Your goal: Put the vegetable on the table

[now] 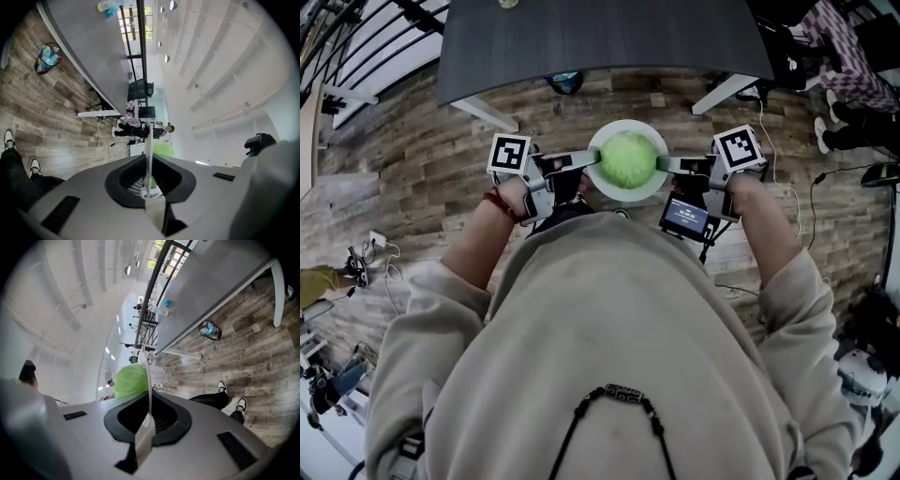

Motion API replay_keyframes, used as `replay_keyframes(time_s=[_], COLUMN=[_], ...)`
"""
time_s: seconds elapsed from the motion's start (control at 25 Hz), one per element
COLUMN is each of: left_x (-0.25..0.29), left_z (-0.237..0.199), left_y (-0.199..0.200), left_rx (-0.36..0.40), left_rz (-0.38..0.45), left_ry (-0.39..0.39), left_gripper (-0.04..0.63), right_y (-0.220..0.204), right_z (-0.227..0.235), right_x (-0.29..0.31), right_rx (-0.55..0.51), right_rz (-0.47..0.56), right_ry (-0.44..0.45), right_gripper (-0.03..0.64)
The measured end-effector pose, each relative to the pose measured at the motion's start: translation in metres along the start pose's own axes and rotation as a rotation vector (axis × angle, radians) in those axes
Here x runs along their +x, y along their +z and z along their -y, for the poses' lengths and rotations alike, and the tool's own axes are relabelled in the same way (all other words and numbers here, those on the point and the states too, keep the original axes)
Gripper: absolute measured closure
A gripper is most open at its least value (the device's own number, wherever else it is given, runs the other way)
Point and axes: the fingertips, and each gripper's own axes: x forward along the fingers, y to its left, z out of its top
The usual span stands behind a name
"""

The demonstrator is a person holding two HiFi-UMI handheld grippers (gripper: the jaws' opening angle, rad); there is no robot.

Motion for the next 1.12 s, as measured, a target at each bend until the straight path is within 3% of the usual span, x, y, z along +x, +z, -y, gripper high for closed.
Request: replay_keyframes(time_s=[0.44,0.68,0.88,1.12], left_x=[-0.038,-0.059,-0.083,-0.151], left_z=[0.000,-0.001,0.000,-0.006], left_y=[0.053,0.071,0.094,0.118], left_rx=[-0.005,-0.020,0.005,0.024], left_rz=[-0.047,-0.048,-0.014,0.030], left_ry=[-0.026,-0.045,-0.055,-0.026], left_gripper=[0.558,0.558,0.558,0.566], right_y=[0.052,0.070,0.093,0.122], right_z=[-0.003,-0.013,-0.023,-0.038], right_x=[0.037,0.058,0.082,0.149], right_rx=[-0.018,-0.004,-0.007,-0.005], right_rz=[0.034,0.033,0.039,-0.025], right_ry=[-0.082,-0.085,-0.078,-0.095], right_gripper=[0.591,0.591,0.591,0.591])
